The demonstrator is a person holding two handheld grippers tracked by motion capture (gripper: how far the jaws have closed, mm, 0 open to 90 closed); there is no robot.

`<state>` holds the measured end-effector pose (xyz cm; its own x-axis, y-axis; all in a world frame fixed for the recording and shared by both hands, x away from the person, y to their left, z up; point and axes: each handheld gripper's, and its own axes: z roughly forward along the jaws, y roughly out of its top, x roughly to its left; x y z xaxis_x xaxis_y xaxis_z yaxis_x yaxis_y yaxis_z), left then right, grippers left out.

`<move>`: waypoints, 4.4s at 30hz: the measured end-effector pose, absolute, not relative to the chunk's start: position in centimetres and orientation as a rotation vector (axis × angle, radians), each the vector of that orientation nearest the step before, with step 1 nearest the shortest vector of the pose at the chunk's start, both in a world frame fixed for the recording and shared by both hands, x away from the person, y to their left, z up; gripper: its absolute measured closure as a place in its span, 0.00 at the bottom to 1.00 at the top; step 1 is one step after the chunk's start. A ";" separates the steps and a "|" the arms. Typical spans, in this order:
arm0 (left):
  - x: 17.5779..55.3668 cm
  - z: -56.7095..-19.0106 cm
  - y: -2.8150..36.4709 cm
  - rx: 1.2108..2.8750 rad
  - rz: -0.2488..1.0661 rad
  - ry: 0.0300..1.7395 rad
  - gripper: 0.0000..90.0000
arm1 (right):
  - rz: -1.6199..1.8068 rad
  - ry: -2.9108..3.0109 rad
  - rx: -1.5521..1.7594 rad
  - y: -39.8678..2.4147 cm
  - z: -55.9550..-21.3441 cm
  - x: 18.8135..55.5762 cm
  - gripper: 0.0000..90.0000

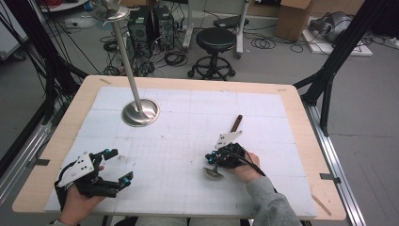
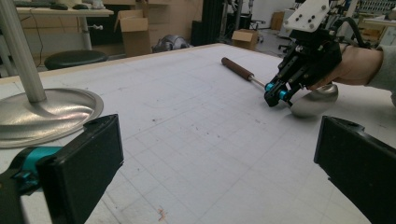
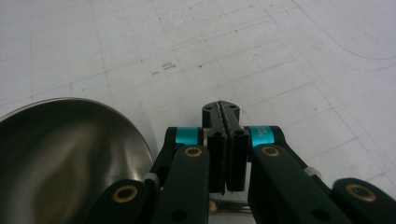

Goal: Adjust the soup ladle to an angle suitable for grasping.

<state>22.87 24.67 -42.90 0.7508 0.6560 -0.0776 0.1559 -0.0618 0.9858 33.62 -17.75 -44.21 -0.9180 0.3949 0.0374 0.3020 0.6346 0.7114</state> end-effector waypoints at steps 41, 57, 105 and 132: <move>22.9 -42.8 24.7 1.613 0.457 0.658 0.02 | 1.162 2.819 0.682 -23.4 -44.0 31.2 1.00; 23.0 -42.8 24.7 1.616 0.459 0.652 0.02 | 1.030 2.817 0.634 -25.0 -43.4 30.8 1.00; 22.6 -42.9 25.0 1.618 0.471 0.671 0.02 | 1.067 2.492 1.023 -30.8 -44.2 35.3 1.00; 22.6 -43.1 24.8 1.621 0.471 0.681 0.02 | 1.066 2.648 0.829 -26.9 -43.9 35.6 1.00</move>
<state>22.61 24.83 -43.09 0.7424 0.6658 -0.0752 0.1647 -0.0726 0.9837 35.59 -26.92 -43.88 -0.8312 0.5538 0.0491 0.4334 0.5901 0.6812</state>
